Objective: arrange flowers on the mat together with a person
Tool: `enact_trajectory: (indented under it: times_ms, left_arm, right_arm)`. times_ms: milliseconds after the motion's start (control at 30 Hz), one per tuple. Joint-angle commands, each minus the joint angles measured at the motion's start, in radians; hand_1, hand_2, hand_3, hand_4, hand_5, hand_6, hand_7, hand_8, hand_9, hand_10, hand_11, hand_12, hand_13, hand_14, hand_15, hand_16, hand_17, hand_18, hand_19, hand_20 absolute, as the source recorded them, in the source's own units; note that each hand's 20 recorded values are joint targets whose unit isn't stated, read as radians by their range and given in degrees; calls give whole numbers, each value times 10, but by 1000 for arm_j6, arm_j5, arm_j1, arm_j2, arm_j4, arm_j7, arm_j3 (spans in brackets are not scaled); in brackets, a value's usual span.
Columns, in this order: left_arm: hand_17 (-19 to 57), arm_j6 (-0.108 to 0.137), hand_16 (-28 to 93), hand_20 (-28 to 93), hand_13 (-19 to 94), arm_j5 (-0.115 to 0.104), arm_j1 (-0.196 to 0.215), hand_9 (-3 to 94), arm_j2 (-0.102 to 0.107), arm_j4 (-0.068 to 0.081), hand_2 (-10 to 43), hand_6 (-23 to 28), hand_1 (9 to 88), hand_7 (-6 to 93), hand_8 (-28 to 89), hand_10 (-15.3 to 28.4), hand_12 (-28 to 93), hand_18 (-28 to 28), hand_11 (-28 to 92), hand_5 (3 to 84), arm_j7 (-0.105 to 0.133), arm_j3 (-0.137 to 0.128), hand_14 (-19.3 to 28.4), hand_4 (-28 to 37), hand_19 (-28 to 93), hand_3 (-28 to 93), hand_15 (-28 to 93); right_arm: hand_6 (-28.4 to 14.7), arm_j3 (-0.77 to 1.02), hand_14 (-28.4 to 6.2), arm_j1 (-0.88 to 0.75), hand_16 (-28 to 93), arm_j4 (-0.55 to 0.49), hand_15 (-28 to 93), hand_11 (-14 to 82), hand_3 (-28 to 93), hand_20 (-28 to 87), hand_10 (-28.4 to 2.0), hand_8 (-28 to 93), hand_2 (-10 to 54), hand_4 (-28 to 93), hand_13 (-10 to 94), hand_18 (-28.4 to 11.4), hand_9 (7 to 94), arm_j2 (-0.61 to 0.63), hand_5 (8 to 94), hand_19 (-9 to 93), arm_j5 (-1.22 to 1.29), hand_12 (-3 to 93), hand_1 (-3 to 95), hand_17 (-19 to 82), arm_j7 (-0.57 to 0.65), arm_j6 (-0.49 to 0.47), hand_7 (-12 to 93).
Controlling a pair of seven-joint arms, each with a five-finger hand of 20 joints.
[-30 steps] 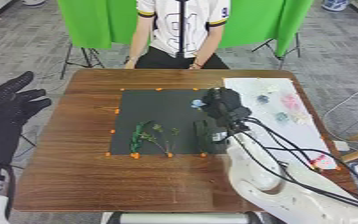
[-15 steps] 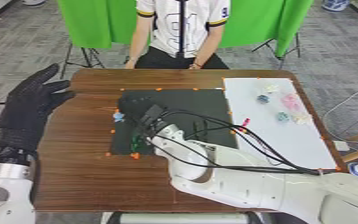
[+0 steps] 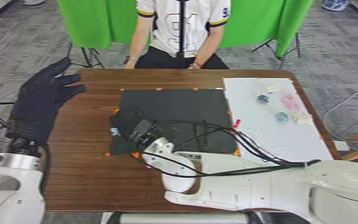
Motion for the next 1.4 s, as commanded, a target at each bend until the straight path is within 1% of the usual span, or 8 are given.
enact_trajectory:
  times_ms: [33,333,567,933,1000,1133,1300,1400]
  left_arm:
    - [-77,-24,-122,112,234,1,-17,317,1,9,40,69,247,179,-120,186,96,231,337,333,-14,14,255,-267,545,803,618]
    - [-77,-21,-122,113,234,3,17,317,-14,1,40,69,249,179,-120,185,97,231,337,333,-28,-5,253,-267,545,803,618]
    - [-77,-15,-123,113,235,4,60,318,-18,-12,40,69,250,179,-120,185,96,230,337,333,-31,-40,254,-267,544,804,619]
    - [-77,-14,-123,112,234,-1,42,318,-11,-7,39,70,251,180,-121,186,96,230,339,333,-20,-14,254,-265,544,805,619]
    - [-78,-19,-123,111,235,4,30,318,-13,-3,38,70,251,180,-121,186,96,230,339,334,-26,-6,255,-265,543,805,620]
    - [-77,-16,-123,111,235,2,53,318,-19,-10,38,70,251,180,-120,186,96,229,338,334,-28,-30,254,-264,543,805,619]
    - [-77,-8,-123,109,235,8,123,318,-36,-33,38,70,252,179,-121,187,96,230,338,334,-35,-94,253,-264,543,804,619]
    - [-78,-13,-123,108,234,11,159,318,-50,-40,37,70,251,179,-120,186,95,230,336,334,-40,-123,254,-264,542,804,619]
  right_arm:
    - [48,47,-44,-27,222,26,655,211,607,324,-48,8,-95,-283,801,-139,903,-4,804,932,-75,391,582,522,-28,-95,242]
    - [37,112,-52,-88,222,-20,666,239,597,326,-61,-2,-95,-283,770,-148,858,10,756,932,-93,368,550,495,-105,-192,229]
    - [32,94,-61,-71,218,-47,680,258,608,322,-67,-8,-95,-279,748,-154,828,21,734,932,-84,346,523,479,-109,-225,218]
    - [20,9,-66,7,210,-29,693,318,648,333,-84,-41,-95,-282,745,-161,795,-4,689,932,-52,295,475,481,27,-133,208]
    - [19,-2,-66,17,208,-27,695,331,652,338,-87,-43,-95,-282,749,-162,794,-6,689,932,-42,284,468,486,53,-130,207]
    - [15,-7,-67,31,209,-54,696,361,660,343,-92,-49,-95,-282,755,-166,791,8,691,932,-4,259,457,493,76,-97,205]
    - [15,148,-68,-34,211,-152,692,381,677,342,-102,-96,-95,-276,755,-167,776,71,686,932,62,238,434,492,4,-55,202]
    - [7,306,-88,-123,187,-247,666,357,674,239,-124,-130,-94,-241,711,-180,734,134,664,923,160,193,380,441,-64,-35,206]
